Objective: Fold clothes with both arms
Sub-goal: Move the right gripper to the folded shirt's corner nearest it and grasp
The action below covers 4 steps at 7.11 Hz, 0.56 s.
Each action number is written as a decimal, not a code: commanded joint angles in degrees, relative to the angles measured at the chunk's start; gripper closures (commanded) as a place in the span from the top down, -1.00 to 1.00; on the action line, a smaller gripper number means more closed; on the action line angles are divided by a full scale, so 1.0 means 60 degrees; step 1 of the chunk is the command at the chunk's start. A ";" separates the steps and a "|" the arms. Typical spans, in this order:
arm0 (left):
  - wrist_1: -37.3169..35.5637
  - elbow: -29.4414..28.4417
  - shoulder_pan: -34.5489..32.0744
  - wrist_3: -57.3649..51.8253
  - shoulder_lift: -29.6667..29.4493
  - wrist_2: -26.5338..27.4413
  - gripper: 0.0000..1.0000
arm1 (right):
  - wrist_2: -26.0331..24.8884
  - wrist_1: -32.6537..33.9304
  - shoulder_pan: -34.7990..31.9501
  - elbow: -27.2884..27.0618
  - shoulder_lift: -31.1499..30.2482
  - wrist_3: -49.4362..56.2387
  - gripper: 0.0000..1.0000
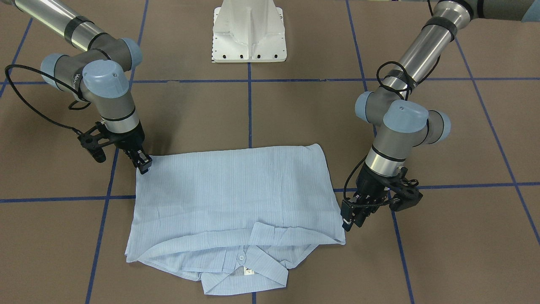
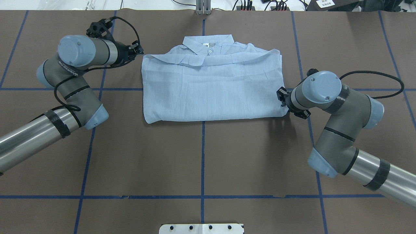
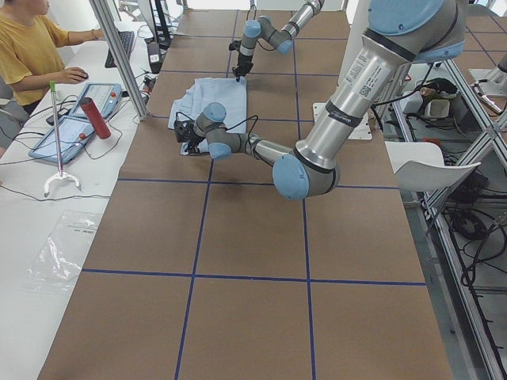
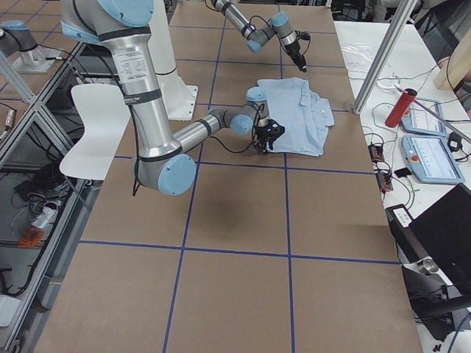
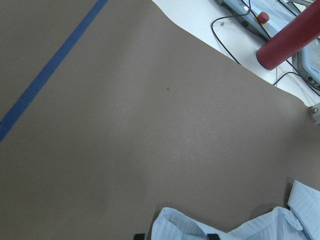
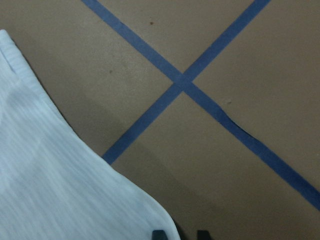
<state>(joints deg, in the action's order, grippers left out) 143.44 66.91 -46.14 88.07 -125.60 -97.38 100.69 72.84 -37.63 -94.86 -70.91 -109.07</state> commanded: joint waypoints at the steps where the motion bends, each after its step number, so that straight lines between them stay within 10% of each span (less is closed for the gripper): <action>1: 0.0000 -0.0004 0.0000 0.0000 0.0000 0.0000 0.01 | 0.0225 0.0003 0.0002 -0.0200 -0.0031 0.0014 -1.00; 4: -0.0072 0.0635 0.0015 0.0102 0.0160 -0.0203 0.01 | 0.0547 0.0047 -0.0028 -0.1687 -0.1064 0.0014 -1.00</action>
<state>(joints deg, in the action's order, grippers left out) 143.34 68.16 -46.12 88.28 -125.35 -97.71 103.42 73.00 -37.80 -99.84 -73.25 -108.99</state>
